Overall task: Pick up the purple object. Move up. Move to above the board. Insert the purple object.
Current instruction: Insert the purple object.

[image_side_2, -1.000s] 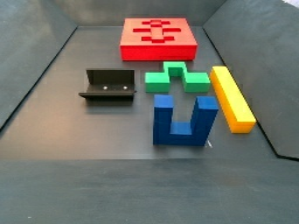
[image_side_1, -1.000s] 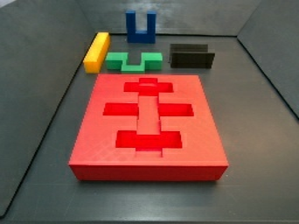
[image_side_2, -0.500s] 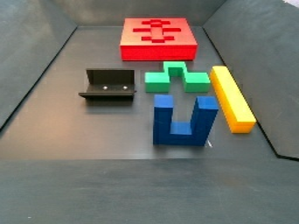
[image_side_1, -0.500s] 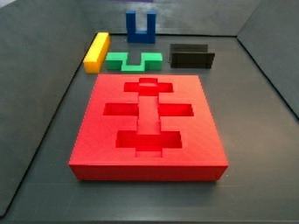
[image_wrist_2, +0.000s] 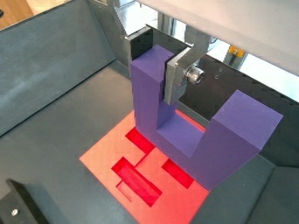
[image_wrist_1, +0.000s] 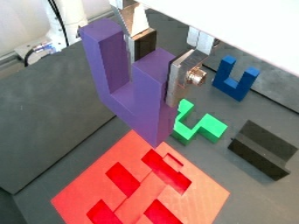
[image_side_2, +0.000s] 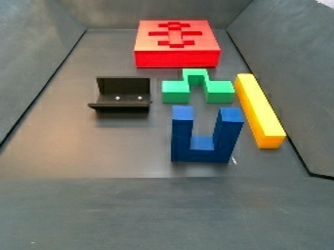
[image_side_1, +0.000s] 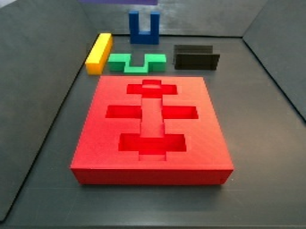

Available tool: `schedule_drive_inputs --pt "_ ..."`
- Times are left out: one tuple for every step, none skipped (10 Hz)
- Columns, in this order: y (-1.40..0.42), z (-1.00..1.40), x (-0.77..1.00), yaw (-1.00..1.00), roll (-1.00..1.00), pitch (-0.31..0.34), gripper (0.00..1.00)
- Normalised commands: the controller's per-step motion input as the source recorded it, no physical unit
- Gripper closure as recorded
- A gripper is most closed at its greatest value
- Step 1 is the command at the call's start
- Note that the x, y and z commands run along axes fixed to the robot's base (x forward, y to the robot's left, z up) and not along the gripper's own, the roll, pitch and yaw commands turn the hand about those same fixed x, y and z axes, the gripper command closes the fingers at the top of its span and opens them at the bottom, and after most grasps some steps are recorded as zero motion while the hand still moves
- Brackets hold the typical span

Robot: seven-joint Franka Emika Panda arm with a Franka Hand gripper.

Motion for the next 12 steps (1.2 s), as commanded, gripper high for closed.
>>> schedule_drive_inputs --pt "-0.30 -0.39 0.35 0.02 0.00 -0.164 1.00" --pt "-0.42 -0.40 0.48 0.05 0.04 -0.134 1.00" --pt "-0.57 -0.40 0.56 0.08 0.15 -0.067 1.00" --pt "-0.58 -0.42 0.58 0.08 0.16 -0.056 1.00" --pt "-0.53 -0.44 0.46 0.11 0.15 -0.057 1.00" --pt "-0.53 -0.45 0.31 0.17 0.15 -0.046 1.00" --pt "-0.53 -0.43 0.31 0.22 0.11 -0.070 1.00" --pt "-0.52 -0.45 0.29 0.23 0.08 -0.090 1.00" --pt "-0.49 -0.48 0.20 0.21 0.08 -0.101 1.00" --pt "-0.42 -0.49 0.07 0.16 0.10 -0.080 1.00" --pt "-0.30 -0.50 0.00 0.09 0.09 -0.083 1.00" --pt "-0.20 -0.50 0.00 0.03 0.09 -0.049 1.00"
